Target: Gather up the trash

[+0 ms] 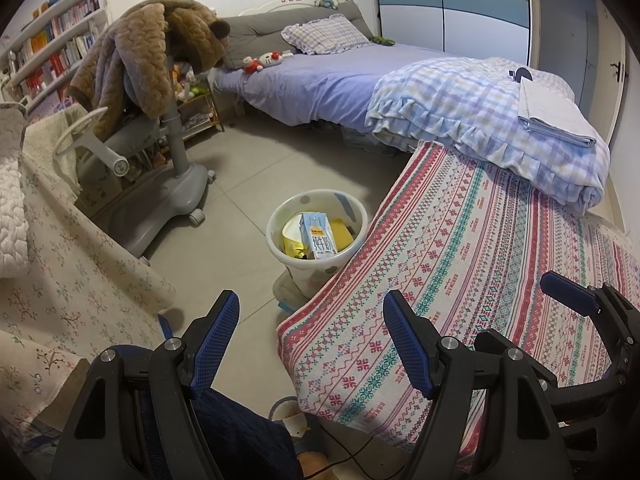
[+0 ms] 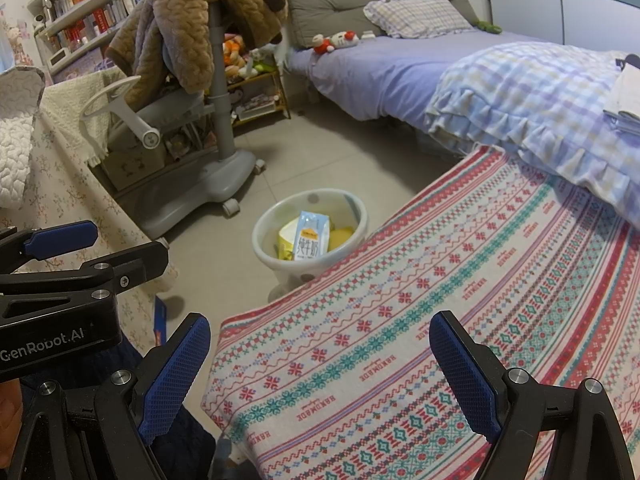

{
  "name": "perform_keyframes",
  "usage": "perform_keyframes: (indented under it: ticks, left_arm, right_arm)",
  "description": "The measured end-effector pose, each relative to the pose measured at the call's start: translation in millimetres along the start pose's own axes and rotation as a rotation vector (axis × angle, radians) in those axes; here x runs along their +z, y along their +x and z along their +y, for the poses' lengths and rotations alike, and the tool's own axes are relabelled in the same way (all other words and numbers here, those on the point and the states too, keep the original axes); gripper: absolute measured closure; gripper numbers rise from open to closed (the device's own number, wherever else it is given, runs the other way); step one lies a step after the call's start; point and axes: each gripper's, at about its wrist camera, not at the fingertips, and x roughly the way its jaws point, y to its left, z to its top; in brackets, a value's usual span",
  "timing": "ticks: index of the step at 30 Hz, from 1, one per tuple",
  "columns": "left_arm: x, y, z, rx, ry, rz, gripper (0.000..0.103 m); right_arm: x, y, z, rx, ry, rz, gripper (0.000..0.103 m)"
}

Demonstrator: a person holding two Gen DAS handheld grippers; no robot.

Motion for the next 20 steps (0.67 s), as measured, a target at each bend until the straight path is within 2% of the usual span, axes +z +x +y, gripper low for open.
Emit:
perform_keyframes:
  ticks: [20]
  left_arm:
    - [-2.3, 2.6, 0.3, 0.005, -0.007, 0.008, 0.025]
  right_arm:
    - [-1.3, 1.7, -4.3, -0.001, -0.003, 0.0, 0.01]
